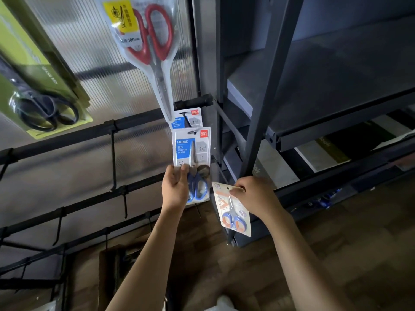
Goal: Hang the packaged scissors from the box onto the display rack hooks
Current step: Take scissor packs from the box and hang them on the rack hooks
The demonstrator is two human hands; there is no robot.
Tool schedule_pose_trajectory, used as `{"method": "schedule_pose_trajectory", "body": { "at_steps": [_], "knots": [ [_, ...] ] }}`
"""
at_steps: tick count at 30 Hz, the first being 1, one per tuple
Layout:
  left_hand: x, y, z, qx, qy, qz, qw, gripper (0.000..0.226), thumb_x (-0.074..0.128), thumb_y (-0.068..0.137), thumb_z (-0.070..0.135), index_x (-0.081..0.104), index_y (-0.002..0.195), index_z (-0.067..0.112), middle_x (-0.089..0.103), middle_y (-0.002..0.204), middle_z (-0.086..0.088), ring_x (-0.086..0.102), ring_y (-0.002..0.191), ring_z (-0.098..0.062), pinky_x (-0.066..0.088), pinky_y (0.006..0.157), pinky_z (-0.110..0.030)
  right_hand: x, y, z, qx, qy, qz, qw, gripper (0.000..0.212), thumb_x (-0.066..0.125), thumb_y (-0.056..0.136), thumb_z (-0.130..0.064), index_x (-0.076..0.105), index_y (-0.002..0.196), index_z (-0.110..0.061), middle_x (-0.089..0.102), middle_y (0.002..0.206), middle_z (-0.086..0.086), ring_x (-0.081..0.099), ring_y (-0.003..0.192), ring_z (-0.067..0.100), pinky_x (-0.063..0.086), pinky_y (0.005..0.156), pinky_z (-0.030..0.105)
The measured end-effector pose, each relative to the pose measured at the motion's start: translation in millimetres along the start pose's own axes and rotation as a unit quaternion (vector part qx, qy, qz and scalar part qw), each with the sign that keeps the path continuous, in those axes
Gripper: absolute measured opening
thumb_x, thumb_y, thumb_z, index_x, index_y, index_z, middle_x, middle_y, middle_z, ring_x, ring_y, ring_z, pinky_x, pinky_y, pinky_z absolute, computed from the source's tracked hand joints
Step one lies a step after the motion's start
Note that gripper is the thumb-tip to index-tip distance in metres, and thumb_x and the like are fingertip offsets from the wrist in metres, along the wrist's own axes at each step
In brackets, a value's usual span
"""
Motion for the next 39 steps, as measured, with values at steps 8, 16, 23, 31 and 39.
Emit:
{"method": "schedule_pose_trajectory", "body": {
  "at_steps": [8,16,23,31,39],
  "knots": [
    [10,34,-4,-0.041,0.081,0.021,0.996,0.018,0.045,0.099,0.028,0.048,0.091,0.012,0.053,0.077,0.004,0.051,0.069,-0.008,0.041,0.058,-0.021,6,-5,-3,0.002,-0.004,-0.006,1.000,0.027,0.050,0.095,-0.029,0.063,0.090,-0.006,0.068,0.084,0.009,0.064,0.072,0.017,0.033,0.048,0.019],
    [9,52,-5,-0.054,0.155,0.008,0.986,0.023,0.042,0.100,0.030,0.050,0.092,0.011,0.056,0.087,-0.006,0.054,0.079,-0.020,0.047,0.076,-0.036,7,-9,-7,-0.008,-0.006,0.011,1.000,0.023,0.051,0.093,-0.026,0.058,0.081,-0.007,0.068,0.081,0.012,0.064,0.071,0.022,0.034,0.048,0.023],
    [-3,38,-25,-0.101,0.162,0.017,0.981,0.018,0.046,0.097,0.026,0.054,0.104,0.013,0.060,0.094,-0.005,0.055,0.076,-0.016,0.048,0.068,-0.031,7,-16,-12,-0.008,0.006,0.006,1.000,0.026,0.050,0.095,-0.027,0.064,0.094,-0.004,0.070,0.088,0.011,0.067,0.075,0.020,0.044,0.055,0.025],
    [-42,-15,-28,-0.079,0.203,0.033,0.976,0.021,0.052,0.093,0.019,0.062,0.110,0.011,0.061,0.113,-0.007,0.056,0.094,-0.015,0.045,0.081,-0.027,19,-28,-43,-0.031,0.018,0.004,0.999,0.023,0.055,0.093,-0.026,0.065,0.091,-0.006,0.069,0.084,0.009,0.066,0.074,0.020,0.047,0.056,0.030],
    [-169,-98,-12,-0.035,0.221,0.135,0.965,0.015,0.052,0.094,0.012,0.063,0.103,0.007,0.061,0.103,-0.005,0.055,0.087,-0.010,0.040,0.070,-0.013,44,-52,-150,-0.123,0.020,0.030,0.992,0.022,0.056,0.088,-0.022,0.064,0.074,-0.007,0.059,0.068,0.011,0.050,0.063,0.023,0.031,0.052,0.031]
  ]
}}
Point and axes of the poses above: each hand's wrist, its own y-axis towards the middle knuckle, its own x-axis out of the palm, z = x × y, the point moved 8 cm from there along y, towards the middle knuckle
